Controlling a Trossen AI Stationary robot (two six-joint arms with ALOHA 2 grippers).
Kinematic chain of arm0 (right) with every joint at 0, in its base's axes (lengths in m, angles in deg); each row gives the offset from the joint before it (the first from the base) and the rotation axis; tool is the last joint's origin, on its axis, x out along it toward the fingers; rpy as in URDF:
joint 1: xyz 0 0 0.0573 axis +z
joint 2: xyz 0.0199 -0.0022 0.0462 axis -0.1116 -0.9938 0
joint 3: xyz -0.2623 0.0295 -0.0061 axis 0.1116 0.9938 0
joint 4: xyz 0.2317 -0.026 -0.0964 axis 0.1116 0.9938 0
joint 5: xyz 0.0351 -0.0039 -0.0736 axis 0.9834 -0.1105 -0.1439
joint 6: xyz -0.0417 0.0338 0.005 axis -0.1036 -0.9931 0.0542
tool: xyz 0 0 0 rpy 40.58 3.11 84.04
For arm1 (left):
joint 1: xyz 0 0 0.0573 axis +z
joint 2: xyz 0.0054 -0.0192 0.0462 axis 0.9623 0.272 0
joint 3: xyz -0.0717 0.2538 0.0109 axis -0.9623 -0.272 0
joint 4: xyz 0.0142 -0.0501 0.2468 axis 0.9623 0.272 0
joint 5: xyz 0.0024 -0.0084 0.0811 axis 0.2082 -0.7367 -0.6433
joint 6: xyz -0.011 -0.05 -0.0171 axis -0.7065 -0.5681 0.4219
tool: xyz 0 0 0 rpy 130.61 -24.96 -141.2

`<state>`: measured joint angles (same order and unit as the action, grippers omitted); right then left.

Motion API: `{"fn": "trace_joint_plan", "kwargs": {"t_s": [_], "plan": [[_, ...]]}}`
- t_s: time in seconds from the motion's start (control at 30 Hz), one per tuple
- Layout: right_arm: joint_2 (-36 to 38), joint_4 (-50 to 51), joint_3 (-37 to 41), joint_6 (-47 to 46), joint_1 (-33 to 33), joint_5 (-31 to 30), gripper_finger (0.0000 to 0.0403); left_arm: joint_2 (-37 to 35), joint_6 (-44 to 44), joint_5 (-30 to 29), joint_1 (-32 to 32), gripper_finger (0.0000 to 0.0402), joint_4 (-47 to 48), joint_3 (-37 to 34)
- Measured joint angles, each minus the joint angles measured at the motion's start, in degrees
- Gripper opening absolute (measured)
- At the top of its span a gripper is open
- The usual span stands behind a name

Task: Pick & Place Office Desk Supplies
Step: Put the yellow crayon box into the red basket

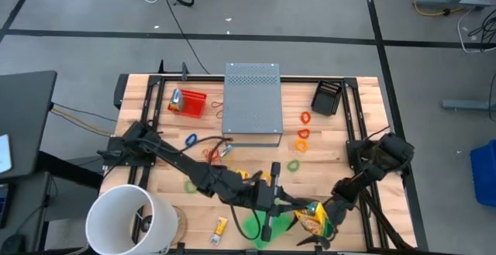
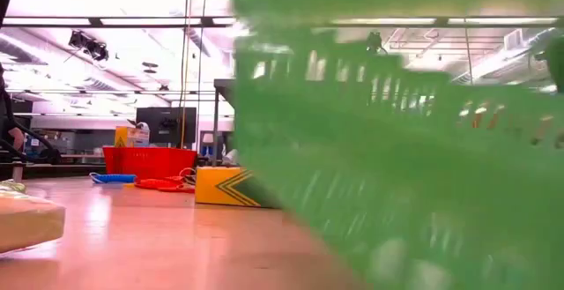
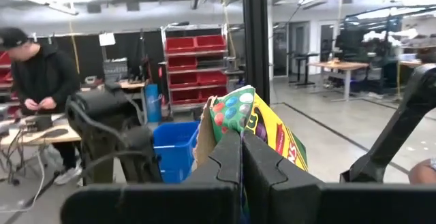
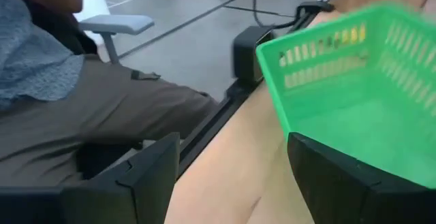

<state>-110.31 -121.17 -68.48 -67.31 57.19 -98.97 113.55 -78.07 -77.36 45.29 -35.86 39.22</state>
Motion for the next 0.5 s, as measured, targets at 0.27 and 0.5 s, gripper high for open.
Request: {"fn": "trace_joint_plan", "kwargs": {"t_s": [0.27,0.5], "plan": [[0.01,-5.12,4.28,0.35,4.62,-2.92,0.0279,5.14,-1.78,-2.51,0.48,0.0003,-4.92,-0.07],[0.02,-4.98,4.55,0.63,5.35,-3.03,0.0279,7.24,-2.11,-3.3,0.21,0.0002,-5.46,-0.07]]}}
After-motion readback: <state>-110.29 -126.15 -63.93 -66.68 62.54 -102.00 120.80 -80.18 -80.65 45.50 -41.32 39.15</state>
